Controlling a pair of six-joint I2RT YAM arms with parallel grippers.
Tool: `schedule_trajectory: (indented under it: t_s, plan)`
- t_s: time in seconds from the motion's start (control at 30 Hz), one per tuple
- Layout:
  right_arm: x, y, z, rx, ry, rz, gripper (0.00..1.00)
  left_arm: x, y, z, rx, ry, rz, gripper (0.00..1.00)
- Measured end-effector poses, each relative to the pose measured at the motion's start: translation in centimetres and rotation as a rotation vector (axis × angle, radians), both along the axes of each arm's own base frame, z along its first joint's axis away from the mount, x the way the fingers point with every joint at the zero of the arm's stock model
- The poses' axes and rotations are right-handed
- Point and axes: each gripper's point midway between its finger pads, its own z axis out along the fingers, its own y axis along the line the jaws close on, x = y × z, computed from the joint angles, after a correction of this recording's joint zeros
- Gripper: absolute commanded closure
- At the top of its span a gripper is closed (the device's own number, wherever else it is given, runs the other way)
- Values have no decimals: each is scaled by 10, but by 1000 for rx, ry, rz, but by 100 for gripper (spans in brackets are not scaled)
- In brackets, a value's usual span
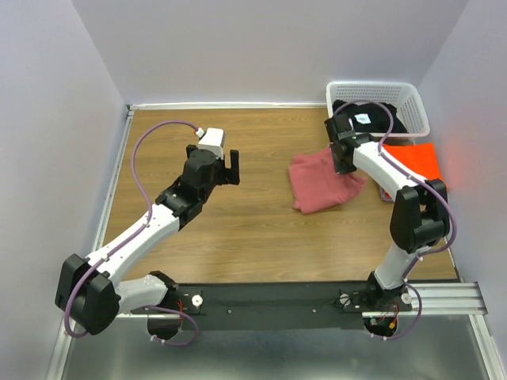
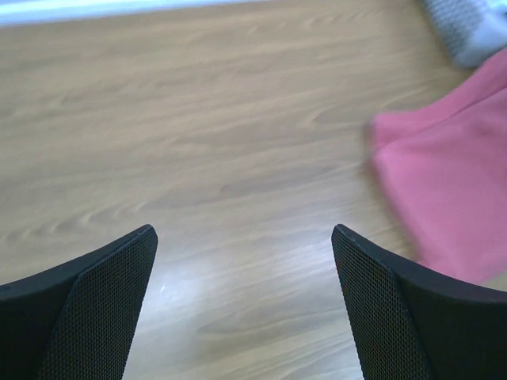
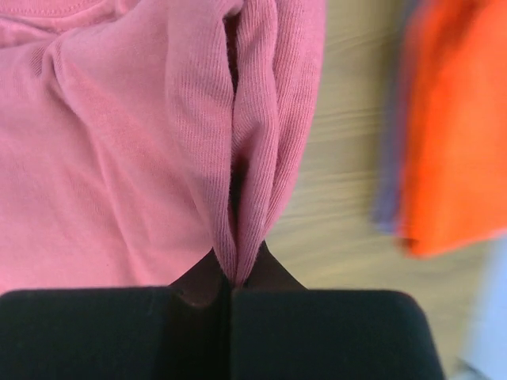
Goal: Fold and stack the t-shirts
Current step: Neatly place the folded tshirt to the corner
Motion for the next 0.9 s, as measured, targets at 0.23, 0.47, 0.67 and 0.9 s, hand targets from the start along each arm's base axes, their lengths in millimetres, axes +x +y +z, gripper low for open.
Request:
schedule_trajectory:
  t_s: [0.23, 0.47, 0.67, 0.9]
  plan:
    - [13, -59, 50, -249, -44, -62, 100, -7, 36, -36, 104, 55, 146, 1]
    - [25, -128, 98, -318, -116, -218, 99, -10, 58, -18, 116, -7, 264, 1]
    - [19, -173, 120, -316, -152, -329, 100, -12, 65, -21, 137, -10, 299, 2]
    - [9, -213, 124, -296, -163, -445, 100, -16, 61, -20, 143, -19, 296, 2]
